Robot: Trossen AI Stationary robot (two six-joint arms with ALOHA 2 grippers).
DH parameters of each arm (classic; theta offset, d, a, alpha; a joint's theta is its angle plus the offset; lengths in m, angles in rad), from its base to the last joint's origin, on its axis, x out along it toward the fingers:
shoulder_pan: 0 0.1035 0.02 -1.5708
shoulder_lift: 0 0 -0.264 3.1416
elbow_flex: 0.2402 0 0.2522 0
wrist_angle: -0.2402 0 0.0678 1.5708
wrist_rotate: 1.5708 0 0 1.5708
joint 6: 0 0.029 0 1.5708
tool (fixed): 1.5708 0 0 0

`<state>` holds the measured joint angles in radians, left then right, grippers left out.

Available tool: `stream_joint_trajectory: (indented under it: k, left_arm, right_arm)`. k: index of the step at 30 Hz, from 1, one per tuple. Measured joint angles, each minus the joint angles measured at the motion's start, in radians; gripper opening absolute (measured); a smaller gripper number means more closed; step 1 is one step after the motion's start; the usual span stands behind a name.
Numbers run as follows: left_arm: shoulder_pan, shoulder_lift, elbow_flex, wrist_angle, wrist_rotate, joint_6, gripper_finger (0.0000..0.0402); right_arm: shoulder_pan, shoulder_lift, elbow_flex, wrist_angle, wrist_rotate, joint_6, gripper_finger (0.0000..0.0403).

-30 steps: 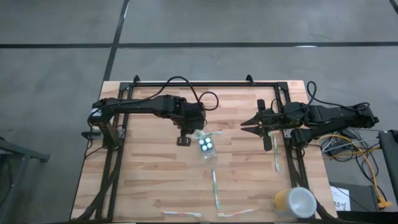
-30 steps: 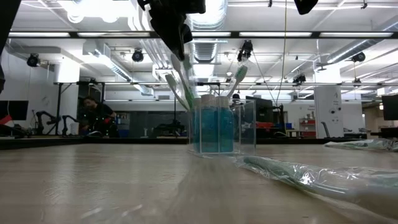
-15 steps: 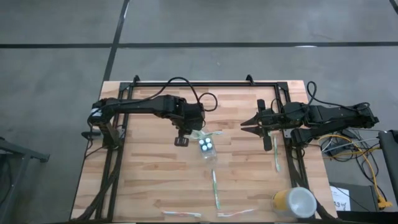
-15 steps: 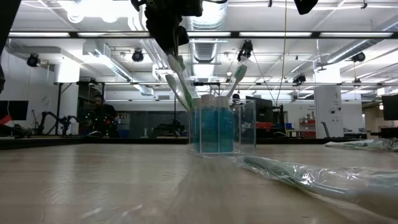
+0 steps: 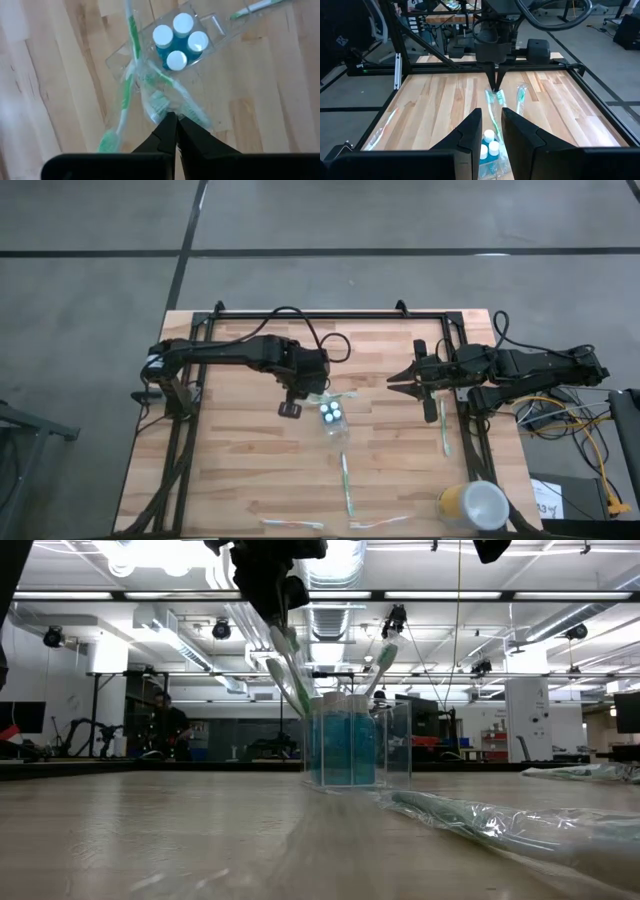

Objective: Pick & Place toothbrushing station
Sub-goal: Put the white green toothbrush into the back side of the transparent organizer

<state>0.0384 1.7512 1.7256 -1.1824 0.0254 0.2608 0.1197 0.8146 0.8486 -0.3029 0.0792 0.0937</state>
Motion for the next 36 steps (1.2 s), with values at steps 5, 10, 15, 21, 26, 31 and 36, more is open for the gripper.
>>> stream_joint_trajectory:
  k: [5, 10, 15, 21, 26, 31, 36]
  left_arm:
    - [0.001, 0.0, 0.0, 0.0, 0.0, 0.004, 0.0014]
    - [0.001, 0.0, 0.004, 0.001, 0.0, -0.02, 0.0014]
    - [0.001, 0.0, 0.006, 0.004, 0.0, -0.033, 0.0014]
    - [0.001, 0.0, 0.006, 0.005, -0.005, -0.045, 0.0014]
    - [0.001, 0.0, 0.006, 0.005, -0.017, -0.061, 0.0014]
    - [0.001, 0.0, 0.009, 0.031, -0.002, -0.079, 0.0014]
    - [0.001, -0.001, 0.027, 0.021, -0.001, -0.086, 0.0037]
  right_arm:
    - [0.0, 0.0, 0.0, 0.0, 0.0, 0.011, 0.0068]
    - [0.0, 0.0, 0.0, 0.0, 0.0, 0.124, 0.0068]
    - [0.0, 0.0, 0.0, 0.001, 0.0, 0.105, 0.0068]
    - [0.0, 0.0, 0.0, 0.001, 0.0, 0.11, 0.0068]
    - [0.0, 0.0, 0.0, 0.001, 0.0, 0.11, 0.0068]
    - [0.0, 0.0, 0.0, 0.0, 0.0, 0.109, 0.0068]
    - [0.0, 0.0, 0.0, 0.0, 0.0, 0.109, 0.0068]
